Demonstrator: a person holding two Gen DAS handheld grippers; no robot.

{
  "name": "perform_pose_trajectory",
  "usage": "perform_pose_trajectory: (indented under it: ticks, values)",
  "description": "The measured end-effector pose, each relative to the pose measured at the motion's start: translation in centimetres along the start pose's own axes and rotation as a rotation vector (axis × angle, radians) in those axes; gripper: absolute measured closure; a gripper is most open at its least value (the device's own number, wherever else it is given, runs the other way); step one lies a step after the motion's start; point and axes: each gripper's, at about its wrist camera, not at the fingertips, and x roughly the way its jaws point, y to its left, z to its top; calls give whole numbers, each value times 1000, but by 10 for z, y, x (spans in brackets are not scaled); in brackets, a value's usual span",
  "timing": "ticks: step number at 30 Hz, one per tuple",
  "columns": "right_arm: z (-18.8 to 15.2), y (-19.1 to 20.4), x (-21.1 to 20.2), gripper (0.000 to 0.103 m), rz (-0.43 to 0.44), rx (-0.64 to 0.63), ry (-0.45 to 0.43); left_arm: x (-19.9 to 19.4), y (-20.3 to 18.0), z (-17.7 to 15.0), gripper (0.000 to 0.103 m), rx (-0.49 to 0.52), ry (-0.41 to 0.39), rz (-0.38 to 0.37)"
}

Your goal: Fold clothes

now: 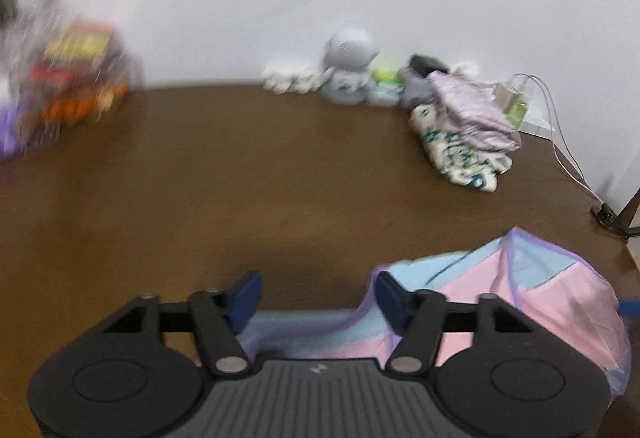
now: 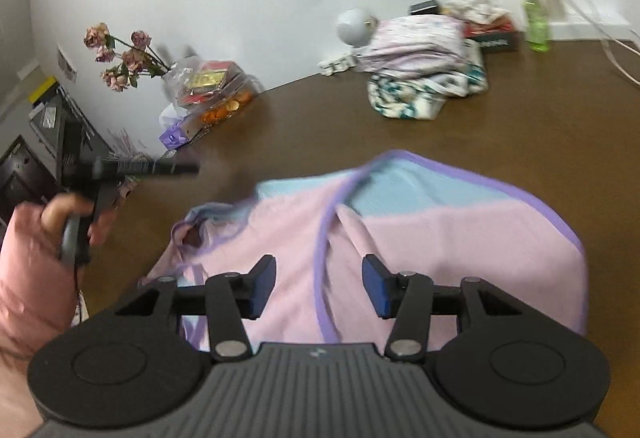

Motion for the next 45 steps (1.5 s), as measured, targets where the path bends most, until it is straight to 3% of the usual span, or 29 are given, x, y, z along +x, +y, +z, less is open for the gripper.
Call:
perform_pose_trajectory:
  ticks: [3,9,13,18,22,23,25,27,30,36,45]
  values:
    - [25,4,36,54,-13,3,32,12,12,-9,65,-54,41,-108]
    - [64,0,104,55,-66,63,99,62,-19,1,64,-58,120,-228]
    - [75,-13,132,55,-86,99,134,94,-30,11,56,-60,178,-208]
    - [79,-36,147,55,-91,138,176,110,-24,19,61,-95,186,-225]
    - [80,-47,157,55,-71,168,183,117,-18,22,93,-159,197,-257]
    - [81,-47,159,57,-62,172,181,119,-16,22,95,-174,196,-262]
    - [81,-47,164,65,-37,180,180,118,-15,22,98,-178,181,-270]
    - [82,-48,167,90,-13,190,184,114,-17,26,99,-164,151,-262]
    - [83,-49,167,100,-2,188,168,108,-20,31,100,-145,106,-248]
    - [91,-53,156,100,16,199,82,111,-25,49,100,-121,46,-206]
    - [89,-64,176,100,-40,179,24,120,-18,55,99,-144,-4,-167]
